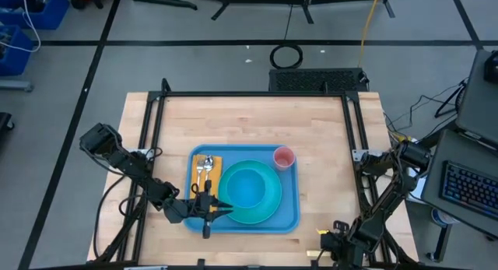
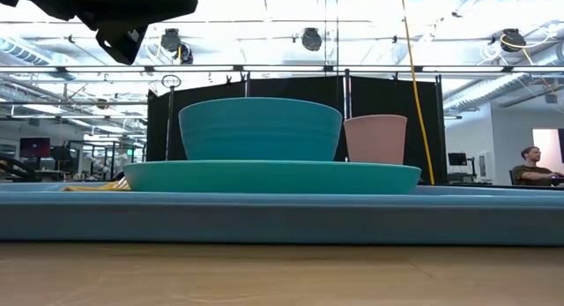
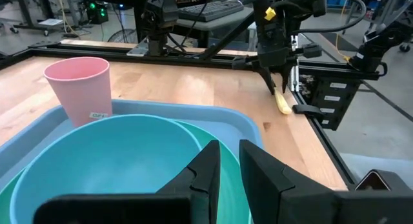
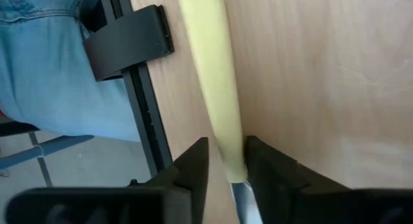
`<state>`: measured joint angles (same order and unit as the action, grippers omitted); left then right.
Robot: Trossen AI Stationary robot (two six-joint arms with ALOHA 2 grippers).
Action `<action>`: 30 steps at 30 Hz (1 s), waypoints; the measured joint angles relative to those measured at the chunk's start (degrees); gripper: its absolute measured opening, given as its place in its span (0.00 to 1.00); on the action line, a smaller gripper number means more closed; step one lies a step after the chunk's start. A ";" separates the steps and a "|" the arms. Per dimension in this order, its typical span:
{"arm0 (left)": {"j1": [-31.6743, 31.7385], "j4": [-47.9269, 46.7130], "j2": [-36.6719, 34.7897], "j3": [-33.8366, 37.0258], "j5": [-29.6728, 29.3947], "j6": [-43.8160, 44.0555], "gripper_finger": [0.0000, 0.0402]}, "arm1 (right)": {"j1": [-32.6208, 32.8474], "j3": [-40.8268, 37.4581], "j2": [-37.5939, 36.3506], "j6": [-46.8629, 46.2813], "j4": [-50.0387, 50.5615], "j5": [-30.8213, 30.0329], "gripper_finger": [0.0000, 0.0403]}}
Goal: Set up tray
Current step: Put the knife on top of the yellow napkin beside the spoon
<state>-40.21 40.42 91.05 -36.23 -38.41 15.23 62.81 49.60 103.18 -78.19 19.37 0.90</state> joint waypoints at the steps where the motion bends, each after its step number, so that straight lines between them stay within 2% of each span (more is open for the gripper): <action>1: 0.00 0.00 0.00 0.00 0.00 -0.01 0.16 | 0.00 0.00 0.02 0.13 0.19 -0.11 0.23; 8: 0.00 0.00 0.00 0.00 0.00 0.01 0.16 | -0.15 0.00 0.04 0.66 0.56 0.03 0.06; 15: -0.04 0.00 0.00 0.00 0.00 0.01 0.16 | -1.51 0.00 -0.31 0.80 0.86 0.84 0.06; 25: -0.02 0.02 0.00 0.00 0.00 0.01 0.16 | -4.85 -0.48 -3.28 6.18 5.03 1.15 0.06; 30: -0.02 0.00 0.00 0.00 0.00 0.01 0.16 | -6.50 -0.55 -3.37 9.43 2.84 1.18 0.06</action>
<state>-40.23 40.43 91.05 -36.23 -38.42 15.25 56.31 49.06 99.80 -68.76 22.21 2.07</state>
